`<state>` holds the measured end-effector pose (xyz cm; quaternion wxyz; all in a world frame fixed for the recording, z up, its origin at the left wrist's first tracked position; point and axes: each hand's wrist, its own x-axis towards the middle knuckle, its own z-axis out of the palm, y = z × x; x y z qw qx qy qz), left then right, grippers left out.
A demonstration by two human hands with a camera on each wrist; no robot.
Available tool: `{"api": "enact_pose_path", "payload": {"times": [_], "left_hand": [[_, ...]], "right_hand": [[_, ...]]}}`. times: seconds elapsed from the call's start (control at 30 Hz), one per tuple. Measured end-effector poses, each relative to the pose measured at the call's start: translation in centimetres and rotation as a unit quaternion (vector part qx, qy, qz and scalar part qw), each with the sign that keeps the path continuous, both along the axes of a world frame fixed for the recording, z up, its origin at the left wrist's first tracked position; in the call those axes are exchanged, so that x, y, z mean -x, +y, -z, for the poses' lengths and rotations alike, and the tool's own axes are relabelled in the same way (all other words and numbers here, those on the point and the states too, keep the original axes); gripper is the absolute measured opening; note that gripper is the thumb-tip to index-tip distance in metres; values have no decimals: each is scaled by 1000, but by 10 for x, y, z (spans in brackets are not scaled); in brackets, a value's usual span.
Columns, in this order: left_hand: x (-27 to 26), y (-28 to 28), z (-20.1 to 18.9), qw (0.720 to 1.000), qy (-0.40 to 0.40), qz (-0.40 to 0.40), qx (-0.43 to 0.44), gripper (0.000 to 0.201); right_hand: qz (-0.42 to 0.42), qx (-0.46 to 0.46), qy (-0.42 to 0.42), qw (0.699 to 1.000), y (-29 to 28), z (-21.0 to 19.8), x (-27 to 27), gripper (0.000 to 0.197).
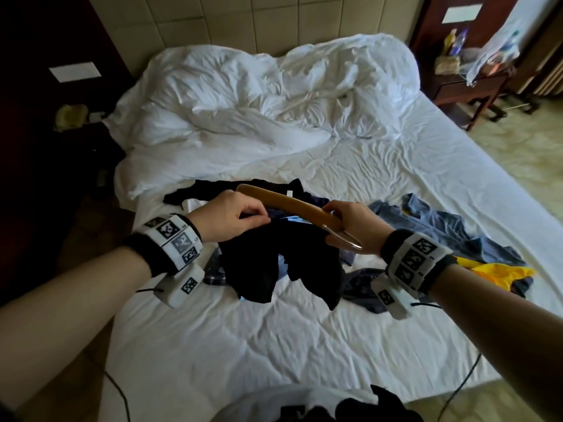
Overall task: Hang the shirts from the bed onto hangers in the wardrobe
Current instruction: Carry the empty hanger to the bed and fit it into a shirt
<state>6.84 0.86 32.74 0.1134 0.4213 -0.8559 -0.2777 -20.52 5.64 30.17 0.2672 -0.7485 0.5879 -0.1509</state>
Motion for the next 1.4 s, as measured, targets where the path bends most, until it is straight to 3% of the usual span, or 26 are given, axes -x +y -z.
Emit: {"api": "enact_pose_path", "payload": {"times": [0.13, 0.2, 0.27, 0.33, 0.4, 0.5, 0.6, 0.67, 0.77, 0.9, 1.07, 1.23, 1.4], "left_hand": [[-14, 6, 21, 990, -106, 52, -74, 34], [-24, 11, 36, 978, -163, 60, -118, 37], [-34, 18, 49, 953, -254, 74, -147, 38], [-49, 24, 59, 907, -377, 97, -161, 44], [-66, 26, 61, 862, -476, 108, -140, 46], [-76, 23, 56, 828, -544, 139, -13, 40], [-67, 20, 48, 817, -543, 132, 139, 40], [-61, 17, 39, 822, -531, 103, 177, 40], [-51, 17, 25, 828, -520, 89, 188, 41], [-37, 16, 12, 834, -509, 92, 192, 40], [-23, 4, 2, 840, -512, 95, 152, 39], [-10, -3, -2, 803, -566, 119, 142, 43], [2, -2, -2, 773, -595, 148, 162, 45]], "right_hand": [[14, 25, -16, 999, 1, -5, 2, 39], [30, 22, -21, 999, 2, -6, 3, 40], [42, 11, -27, 999, 6, -4, 3, 39], [54, 8, -24, 998, 10, -1, 6, 37], [65, 6, -19, 998, 13, 0, 10, 36], [50, 9, -16, 999, 20, 7, 9, 35], [12, -6, 5, 1000, 28, 21, 4, 31], [13, -28, 14, 999, 30, 30, 2, 29], [31, -58, -3, 998, 29, 34, 3, 24], [58, -70, -99, 991, 32, 35, 6, 14], [74, -14, -209, 975, 38, 22, 4, 36], [54, 25, -288, 956, 34, -5, 1, 47], [65, 60, -378, 922, 36, -35, -3, 39]]}}
